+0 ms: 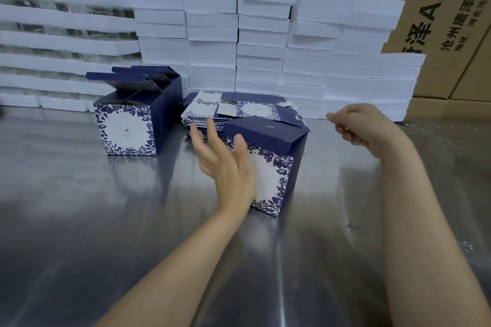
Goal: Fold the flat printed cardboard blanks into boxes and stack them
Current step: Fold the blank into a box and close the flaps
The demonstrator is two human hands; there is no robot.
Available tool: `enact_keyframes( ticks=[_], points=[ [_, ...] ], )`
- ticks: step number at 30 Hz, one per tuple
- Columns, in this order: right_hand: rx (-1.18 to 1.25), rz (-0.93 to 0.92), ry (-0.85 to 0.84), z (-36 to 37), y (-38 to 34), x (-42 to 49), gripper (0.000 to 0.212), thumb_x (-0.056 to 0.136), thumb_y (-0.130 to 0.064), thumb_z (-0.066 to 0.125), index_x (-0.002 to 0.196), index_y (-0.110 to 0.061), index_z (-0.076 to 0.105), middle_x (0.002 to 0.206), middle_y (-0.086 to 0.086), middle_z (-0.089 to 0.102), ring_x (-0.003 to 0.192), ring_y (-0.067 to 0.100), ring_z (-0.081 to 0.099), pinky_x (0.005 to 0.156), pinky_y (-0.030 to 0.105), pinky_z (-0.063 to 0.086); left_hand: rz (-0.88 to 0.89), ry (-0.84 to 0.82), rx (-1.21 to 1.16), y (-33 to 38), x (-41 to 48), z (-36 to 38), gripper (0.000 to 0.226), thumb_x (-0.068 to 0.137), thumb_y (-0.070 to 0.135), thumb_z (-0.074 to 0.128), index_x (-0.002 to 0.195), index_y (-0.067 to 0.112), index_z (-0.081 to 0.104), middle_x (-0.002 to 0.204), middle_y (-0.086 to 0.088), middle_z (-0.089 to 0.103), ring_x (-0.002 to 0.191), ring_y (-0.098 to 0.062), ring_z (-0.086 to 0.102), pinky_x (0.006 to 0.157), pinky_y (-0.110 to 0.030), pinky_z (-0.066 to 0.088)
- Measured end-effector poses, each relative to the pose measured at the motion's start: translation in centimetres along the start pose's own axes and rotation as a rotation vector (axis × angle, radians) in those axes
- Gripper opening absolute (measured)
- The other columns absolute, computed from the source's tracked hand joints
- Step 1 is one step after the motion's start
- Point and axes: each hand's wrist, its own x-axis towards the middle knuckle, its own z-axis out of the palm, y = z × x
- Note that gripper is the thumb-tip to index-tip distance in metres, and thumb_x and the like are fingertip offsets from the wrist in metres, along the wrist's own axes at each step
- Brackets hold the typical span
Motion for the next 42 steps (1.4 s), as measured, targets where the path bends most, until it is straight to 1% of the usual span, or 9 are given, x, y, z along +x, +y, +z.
enact_keyframes(
  ticks=[4,10,15,18,23,27,34,38,42],
  points=[
    [-0.158,0.093,-0.226,0.1,0.6,-0.1,0.013,0.094,-0.011,0.056,0.102,-0.013,0.066,0.086,0.004,0.072,0.057,0.011,0.064,0.055,0.021,0.047,0.014,-0.006,-0.036,-0.8,0.6,-0.1,0.054,0.098,0.036,0.028,0.151,0.023,0.025,0.161,-0.001,0.005,0.147,-0.021,0.016,0.116,-0.054,0.011],
    [0.144,0.061,-0.406,2.9,-1.1,-0.6,0.027,0.100,-0.005,0.040,0.104,-0.015,0.065,0.103,0.008,0.067,0.077,0.027,0.074,0.061,0.024,0.058,0.148,-0.133,-0.067,-1.6,0.6,-0.4,0.055,0.095,0.036,0.034,0.147,0.019,0.030,0.145,0.013,0.028,0.136,0.010,0.017,0.113,-0.028,0.015],
    [0.153,-0.115,-0.406,4.4,-1.4,-0.4,0.019,0.097,-0.044,0.052,0.109,-0.036,0.065,0.096,-0.026,0.069,0.083,0.001,0.069,0.065,0.019,0.056,0.222,-0.219,-0.038,-1.9,0.5,0.0,0.040,0.092,0.021,0.048,0.128,0.005,0.041,0.137,-0.009,0.038,0.129,-0.021,0.037,0.106,-0.013,0.027],
    [-0.112,-0.204,-0.542,4.6,-1.1,-0.8,0.038,0.077,-0.052,0.073,0.114,-0.052,0.062,0.122,-0.037,0.048,0.107,-0.005,0.056,0.080,0.023,0.055,0.193,-0.253,-0.044,-2.2,0.6,0.1,0.041,0.095,0.013,0.051,0.134,0.009,0.039,0.134,-0.001,0.038,0.125,-0.017,0.040,0.102,-0.031,0.040],
    [-0.198,-0.242,-0.395,4.0,-1.7,-1.1,0.035,0.078,-0.007,0.078,0.106,-0.026,0.070,0.138,0.004,0.050,0.112,0.027,0.061,0.079,0.040,0.059,0.135,-0.396,-0.099,-2.5,0.5,0.2,0.058,0.098,0.019,0.053,0.148,0.023,0.024,0.148,0.007,0.036,0.131,-0.001,0.038,0.103,-0.012,0.035],
    [-0.320,-0.096,-0.313,-1.7,-1.2,-0.9,0.036,0.070,0.003,0.082,0.083,-0.030,0.075,0.126,-0.005,0.057,0.081,0.025,0.068,0.079,0.038,0.060,0.268,-0.668,-0.043,-1.9,-1.8,1.9,0.066,0.098,0.024,0.054,0.153,0.027,0.018,0.157,0.007,0.029,0.141,-0.013,0.035,0.111,-0.041,0.039],
    [-0.054,-0.061,-0.169,-2.1,2.3,-1.0,0.038,0.081,0.006,0.070,0.102,-0.026,0.071,0.128,0.002,0.058,0.091,0.017,0.059,0.095,0.042,0.053,0.262,-0.852,0.180,-2.2,-1.2,5.0,0.076,0.098,0.031,0.054,0.156,0.021,0.006,0.160,0.002,0.023,0.142,-0.020,0.032,0.112,-0.036,0.033],
    [-0.010,-0.100,-0.280,-1.1,0.0,-0.6,0.035,0.084,0.004,0.068,0.097,-0.028,0.074,0.118,0.002,0.064,0.081,0.011,0.068,0.082,0.032,0.059,0.135,-0.669,0.068,-2.1,-1.3,4.6,0.104,0.087,0.038,0.069,0.154,0.022,-0.009,0.161,-0.001,0.016,0.146,-0.016,0.019,0.117,-0.034,0.026],
    [-0.009,-0.287,-0.292,3.2,-4.0,-1.4,0.028,0.088,-0.008,0.067,0.106,-0.028,0.074,0.116,-0.015,0.054,0.102,0.001,0.055,0.083,0.026,0.057,0.093,-0.311,0.130,-1.6,-0.1,3.6,0.134,0.066,0.065,0.072,0.151,0.017,-0.020,0.160,-0.009,-0.001,0.147,-0.022,0.003,0.119,-0.052,0.015]
  ],
)
